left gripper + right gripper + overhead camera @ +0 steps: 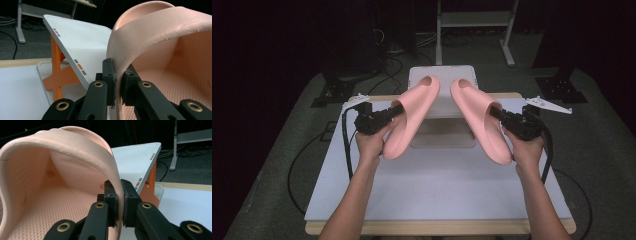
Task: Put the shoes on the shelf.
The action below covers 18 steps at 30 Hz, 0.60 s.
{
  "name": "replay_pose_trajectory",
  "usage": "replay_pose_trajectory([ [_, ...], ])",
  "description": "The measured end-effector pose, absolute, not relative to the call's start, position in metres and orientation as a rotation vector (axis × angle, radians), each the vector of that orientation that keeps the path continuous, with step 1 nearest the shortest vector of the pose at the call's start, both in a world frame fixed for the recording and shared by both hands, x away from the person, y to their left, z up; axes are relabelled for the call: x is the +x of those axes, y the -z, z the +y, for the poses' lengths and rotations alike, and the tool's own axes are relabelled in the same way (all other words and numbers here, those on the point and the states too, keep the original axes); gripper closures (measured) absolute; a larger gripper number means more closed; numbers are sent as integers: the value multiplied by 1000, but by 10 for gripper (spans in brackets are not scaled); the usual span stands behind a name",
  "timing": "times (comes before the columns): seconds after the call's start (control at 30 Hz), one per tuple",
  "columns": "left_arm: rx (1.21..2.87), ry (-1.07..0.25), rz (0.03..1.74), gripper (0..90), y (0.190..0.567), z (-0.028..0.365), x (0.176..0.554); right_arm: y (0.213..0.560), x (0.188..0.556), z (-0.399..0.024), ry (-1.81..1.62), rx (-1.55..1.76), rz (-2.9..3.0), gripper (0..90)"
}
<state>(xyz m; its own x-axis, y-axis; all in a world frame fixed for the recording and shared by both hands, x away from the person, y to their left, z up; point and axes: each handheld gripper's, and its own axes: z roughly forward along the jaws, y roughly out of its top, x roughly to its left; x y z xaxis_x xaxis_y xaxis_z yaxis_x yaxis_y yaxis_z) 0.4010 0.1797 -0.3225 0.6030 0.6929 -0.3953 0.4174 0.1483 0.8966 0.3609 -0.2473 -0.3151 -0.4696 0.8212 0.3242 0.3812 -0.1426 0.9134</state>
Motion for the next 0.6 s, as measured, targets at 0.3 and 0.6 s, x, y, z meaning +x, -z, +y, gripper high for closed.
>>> replay_pose_trajectory([
  [0.3,1493,-277,1005,835,315,176,412,310,370,-247,-1603,1363,1754,840],
  [0.6,1517,-312,1013,834,307,172,421,307,378,-248,-1581,1377,1743,839],
])
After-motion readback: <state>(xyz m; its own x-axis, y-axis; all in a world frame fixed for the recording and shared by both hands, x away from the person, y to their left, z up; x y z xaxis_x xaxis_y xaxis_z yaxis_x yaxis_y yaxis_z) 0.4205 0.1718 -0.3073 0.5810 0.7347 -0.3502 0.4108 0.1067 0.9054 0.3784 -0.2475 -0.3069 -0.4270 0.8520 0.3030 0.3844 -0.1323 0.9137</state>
